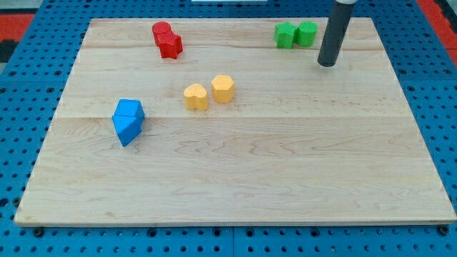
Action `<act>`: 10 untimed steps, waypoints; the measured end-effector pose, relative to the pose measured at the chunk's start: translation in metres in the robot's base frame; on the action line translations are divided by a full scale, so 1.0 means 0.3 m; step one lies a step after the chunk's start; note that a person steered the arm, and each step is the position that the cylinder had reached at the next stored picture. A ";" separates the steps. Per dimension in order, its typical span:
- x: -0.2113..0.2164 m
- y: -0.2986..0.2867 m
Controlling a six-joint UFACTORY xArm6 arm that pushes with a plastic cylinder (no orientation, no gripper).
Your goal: Point your arm at center
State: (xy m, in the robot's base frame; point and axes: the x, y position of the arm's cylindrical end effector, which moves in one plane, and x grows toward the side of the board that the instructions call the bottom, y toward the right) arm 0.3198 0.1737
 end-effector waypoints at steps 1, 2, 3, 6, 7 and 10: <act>0.000 0.000; 0.000 0.021; 0.000 0.021; 0.193 -0.019; 0.220 -0.131; 0.390 -0.719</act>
State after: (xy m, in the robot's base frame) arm 0.4367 -0.0420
